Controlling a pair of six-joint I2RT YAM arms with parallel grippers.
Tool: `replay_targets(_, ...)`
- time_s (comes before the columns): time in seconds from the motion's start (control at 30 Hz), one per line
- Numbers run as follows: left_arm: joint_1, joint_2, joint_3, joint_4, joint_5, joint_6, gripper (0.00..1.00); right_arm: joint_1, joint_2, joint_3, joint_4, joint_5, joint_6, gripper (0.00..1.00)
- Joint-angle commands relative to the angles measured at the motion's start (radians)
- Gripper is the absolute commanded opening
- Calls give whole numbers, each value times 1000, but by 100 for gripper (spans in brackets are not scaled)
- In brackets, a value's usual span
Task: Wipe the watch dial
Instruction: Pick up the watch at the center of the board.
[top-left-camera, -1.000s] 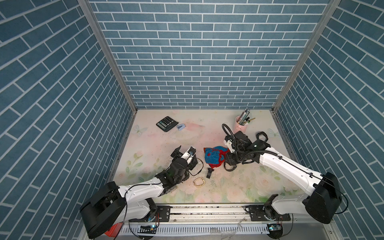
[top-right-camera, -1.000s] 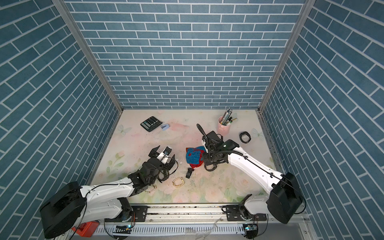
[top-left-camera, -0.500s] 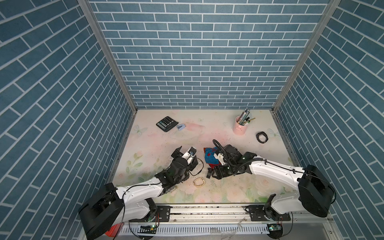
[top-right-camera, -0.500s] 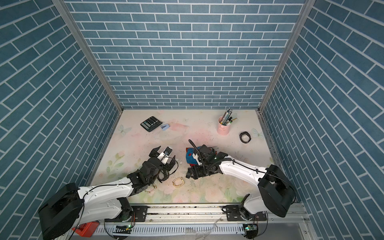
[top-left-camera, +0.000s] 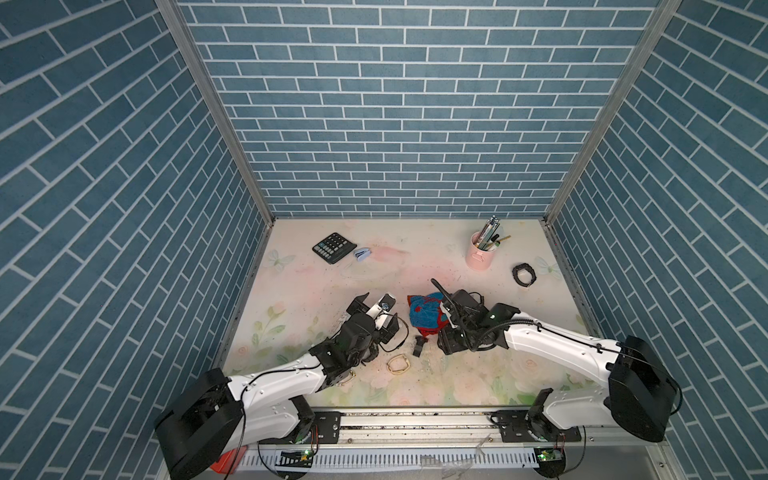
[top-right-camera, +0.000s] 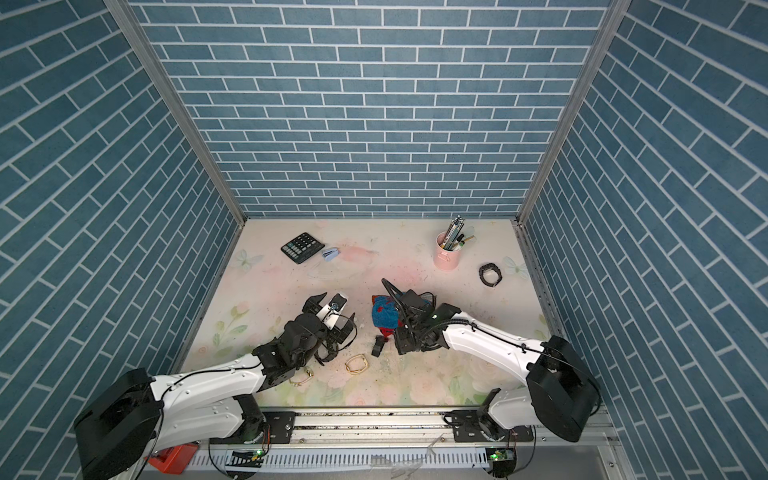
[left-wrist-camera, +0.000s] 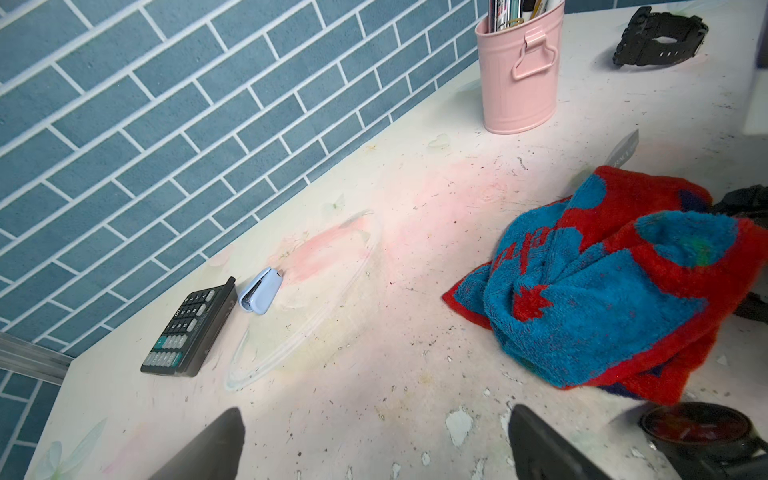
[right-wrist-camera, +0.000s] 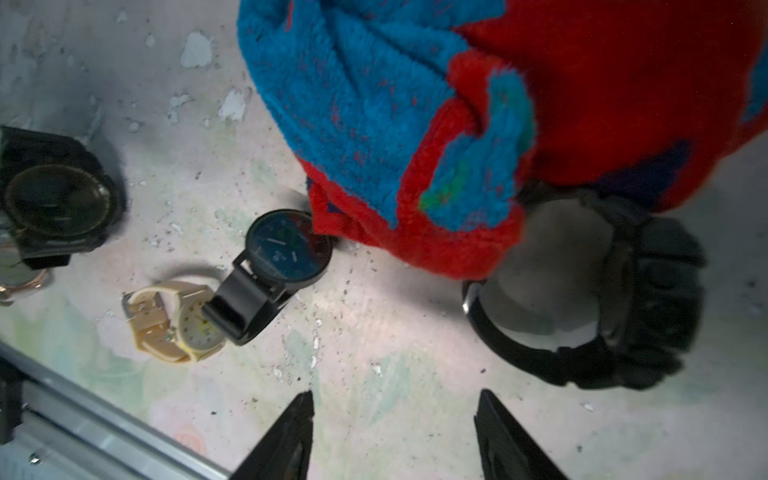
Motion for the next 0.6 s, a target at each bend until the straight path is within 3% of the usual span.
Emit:
replay_targets(0.0,6,7,28,-18,-6,-7,99,-1,38,24,-74,140,-27,62)
replay_targets(0.2,6,3,23,-22,-10,-12,100,-15,126,36,3,149,-37,57)
replay_targets(0.57,6,-28,18,-35,-24,-16,100,-16,231,20,81,220,-88,31)
